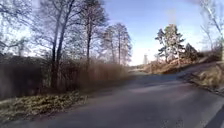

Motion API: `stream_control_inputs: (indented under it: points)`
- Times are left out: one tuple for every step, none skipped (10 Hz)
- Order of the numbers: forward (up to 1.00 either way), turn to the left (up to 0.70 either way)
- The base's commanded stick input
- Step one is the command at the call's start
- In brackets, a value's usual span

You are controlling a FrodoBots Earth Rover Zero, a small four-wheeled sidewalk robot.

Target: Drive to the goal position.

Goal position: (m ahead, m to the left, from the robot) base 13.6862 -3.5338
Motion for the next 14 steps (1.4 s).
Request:
stream_control_inputs:
  points:
    - [0.0,-0.7]
    - [0.0,-0.7]
    - [0.0,-0.7]
    - [0.0,-0.7]
    - [0.0,-0.7]
    - [0.0,-0.7]
    - [0.0,-0.7]
    - [0.0,-0.7]
    - [0.0,-0.7]
    - [0.0,-0.3]
    - [0.0,-0.08]
    - [0.0,0.0]
    - [0.0,0.0]
    - [0.0,0.0]
